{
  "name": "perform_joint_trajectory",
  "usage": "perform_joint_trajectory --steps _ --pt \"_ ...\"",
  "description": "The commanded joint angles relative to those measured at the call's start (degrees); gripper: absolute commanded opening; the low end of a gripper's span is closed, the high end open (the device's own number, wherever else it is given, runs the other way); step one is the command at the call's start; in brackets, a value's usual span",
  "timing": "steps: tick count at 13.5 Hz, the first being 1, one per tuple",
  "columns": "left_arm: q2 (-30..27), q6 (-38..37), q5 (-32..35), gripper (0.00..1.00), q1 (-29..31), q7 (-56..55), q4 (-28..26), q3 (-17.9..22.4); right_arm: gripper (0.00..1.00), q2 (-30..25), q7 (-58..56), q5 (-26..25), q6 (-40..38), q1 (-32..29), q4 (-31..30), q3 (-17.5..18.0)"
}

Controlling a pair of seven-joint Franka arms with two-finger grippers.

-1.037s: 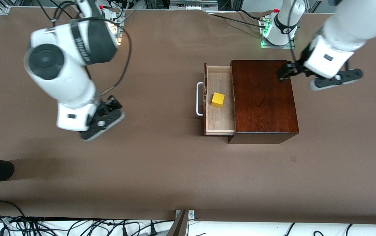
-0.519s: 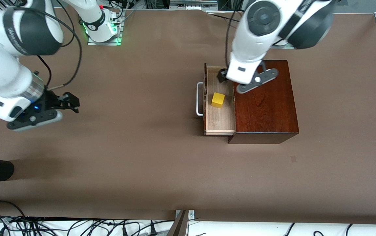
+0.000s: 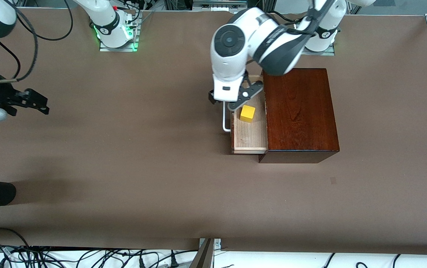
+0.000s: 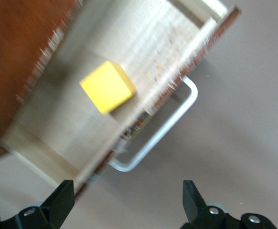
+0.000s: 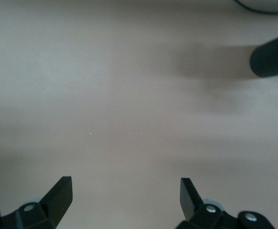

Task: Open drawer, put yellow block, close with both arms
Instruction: 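Push the drawer front into the box with the left gripper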

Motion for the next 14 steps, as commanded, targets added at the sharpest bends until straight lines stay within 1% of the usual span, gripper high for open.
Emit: perform_joint_trajectory --steps 1,4,5,6,7,8,12,14 --pt "6.26 1.79 -0.57 1.00 -3.77 -7.98 4.74 1.10 1.00 -3.06 0.88 -0.06 -1.61 -2.77 -1.76 2.11" --pt "8.21 3.11 -0.65 1.00 -4.58 -11.60 4.92 1.37 1.00 -3.07 0.88 -0.58 -4.60 -3.30 -1.15 2.19" --pt "8.30 3.81 -0.83 0.67 -4.58 -11.96 4.92 1.11 1.00 -2.81 0.88 -0.67 -5.04 -3.30 -1.15 2.20" --pt "8.82 4.86 -0.83 0.41 -4.58 -11.96 4.92 0.93 1.00 -2.54 0.79 -0.76 -5.82 -3.21 -1.15 2.11" --pt "9.35 5.13 -0.74 0.20 -4.66 -11.79 4.92 0.93 1.00 -1.84 0.88 -1.11 -6.01 -3.13 -1.06 1.85" --pt "9.88 6.09 -0.65 0.00 -4.66 -11.44 4.92 0.93 1.00 -1.66 0.88 -2.59 -6.36 -3.13 -1.06 1.84" --pt "11.90 7.25 -0.65 0.00 -4.84 -11.52 4.75 1.54 1.00 -0.43 0.97 -2.87 -6.80 -3.21 -1.06 1.67" --pt "12.60 7.25 -0.74 0.00 -4.84 -12.22 4.92 2.94 1.00 -0.34 1.06 -2.70 -6.71 -3.21 -0.97 1.67"
